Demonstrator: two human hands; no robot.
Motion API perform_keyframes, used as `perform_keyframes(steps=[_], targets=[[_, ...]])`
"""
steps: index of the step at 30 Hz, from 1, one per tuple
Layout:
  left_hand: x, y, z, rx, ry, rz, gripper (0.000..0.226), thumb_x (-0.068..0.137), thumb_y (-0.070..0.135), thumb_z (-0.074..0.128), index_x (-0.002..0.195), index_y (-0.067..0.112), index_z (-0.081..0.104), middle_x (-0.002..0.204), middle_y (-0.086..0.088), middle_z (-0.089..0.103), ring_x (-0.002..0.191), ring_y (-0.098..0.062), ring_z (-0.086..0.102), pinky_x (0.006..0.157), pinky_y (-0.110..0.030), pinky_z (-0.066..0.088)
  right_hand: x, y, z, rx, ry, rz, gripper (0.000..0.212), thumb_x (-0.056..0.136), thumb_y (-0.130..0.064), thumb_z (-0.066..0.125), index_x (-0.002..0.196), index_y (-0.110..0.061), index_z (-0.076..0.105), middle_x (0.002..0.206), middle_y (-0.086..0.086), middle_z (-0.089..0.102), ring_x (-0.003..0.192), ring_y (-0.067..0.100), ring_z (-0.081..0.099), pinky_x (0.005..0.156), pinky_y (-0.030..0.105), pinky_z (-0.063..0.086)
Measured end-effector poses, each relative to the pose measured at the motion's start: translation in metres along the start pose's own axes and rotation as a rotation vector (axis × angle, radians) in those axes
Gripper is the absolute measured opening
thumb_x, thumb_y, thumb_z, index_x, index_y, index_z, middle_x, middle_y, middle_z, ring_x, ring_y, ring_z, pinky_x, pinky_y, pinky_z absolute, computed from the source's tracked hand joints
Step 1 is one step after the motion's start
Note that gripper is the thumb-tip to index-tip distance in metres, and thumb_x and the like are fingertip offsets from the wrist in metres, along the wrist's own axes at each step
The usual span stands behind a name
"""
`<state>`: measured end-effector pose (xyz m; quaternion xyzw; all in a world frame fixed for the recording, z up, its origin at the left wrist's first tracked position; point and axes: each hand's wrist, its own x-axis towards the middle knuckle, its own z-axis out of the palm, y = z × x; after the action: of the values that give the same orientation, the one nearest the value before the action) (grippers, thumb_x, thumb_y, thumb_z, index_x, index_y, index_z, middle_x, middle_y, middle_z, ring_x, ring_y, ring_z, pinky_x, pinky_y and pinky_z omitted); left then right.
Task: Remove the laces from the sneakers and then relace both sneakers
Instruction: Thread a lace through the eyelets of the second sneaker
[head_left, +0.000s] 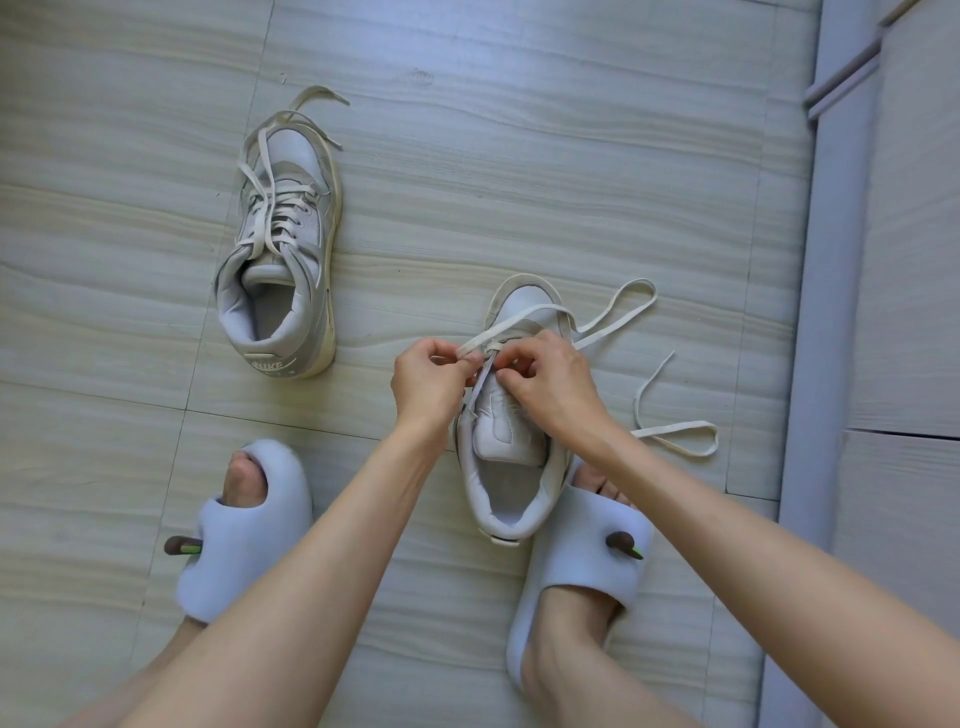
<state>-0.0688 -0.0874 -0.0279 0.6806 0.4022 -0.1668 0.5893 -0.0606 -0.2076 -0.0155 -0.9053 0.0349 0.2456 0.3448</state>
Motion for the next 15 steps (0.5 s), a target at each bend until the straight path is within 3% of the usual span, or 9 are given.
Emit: perform_keyframes(steps=[5,10,12,15], targets=[[-0.012,-0.002,0.000,0.143,-0.038,0.103,0.013,0.084,0.022,0.067,0.079,0.010,0.070,0.080,-0.005,0.070,0.083,-0.021,0.065,0.083,-0.038,0.052,0.001,0.004,0.000,0.030,0.001,-0.006,0.015,0.085,-0.015,0.062,0.095,-0.021,0.072,0.079,-0.011,0.042,0.087,0.009,0.046,0.094,0.039,0.039],[-0.027,-0.010,-0.011,0.064,-0.230,0.117,0.014,0.088,0.016,0.063,0.098,0.025,0.069,0.102,-0.006,0.070,0.096,-0.017,0.066,0.088,-0.029,0.051,0.000,0.007,0.000,0.075,0.001,-0.038,0.016,0.084,-0.016,0.064,0.097,-0.020,0.073,0.077,-0.014,0.040,0.086,0.009,0.047,0.093,0.038,0.042],[-0.028,-0.011,-0.015,0.079,-0.274,0.104,0.024,0.087,0.009,0.062,0.107,0.023,0.066,0.108,-0.010,0.067,0.097,-0.019,0.065,0.091,-0.031,0.051,-0.002,0.008,0.001,0.048,-0.002,-0.064,0.017,0.084,-0.016,0.064,0.098,-0.018,0.073,0.079,-0.011,0.042,0.087,0.011,0.047,0.092,0.038,0.041],[-0.025,-0.007,-0.014,0.109,-0.269,0.095,0.024,0.088,0.006,0.058,0.105,0.021,0.065,0.104,-0.008,0.069,0.094,-0.018,0.065,0.087,-0.032,0.051,-0.006,0.010,0.003,0.013,0.073,-0.146,0.015,0.086,-0.009,0.062,0.097,-0.008,0.072,0.088,0.006,0.054,0.093,0.025,0.052,0.090,0.039,0.040]])
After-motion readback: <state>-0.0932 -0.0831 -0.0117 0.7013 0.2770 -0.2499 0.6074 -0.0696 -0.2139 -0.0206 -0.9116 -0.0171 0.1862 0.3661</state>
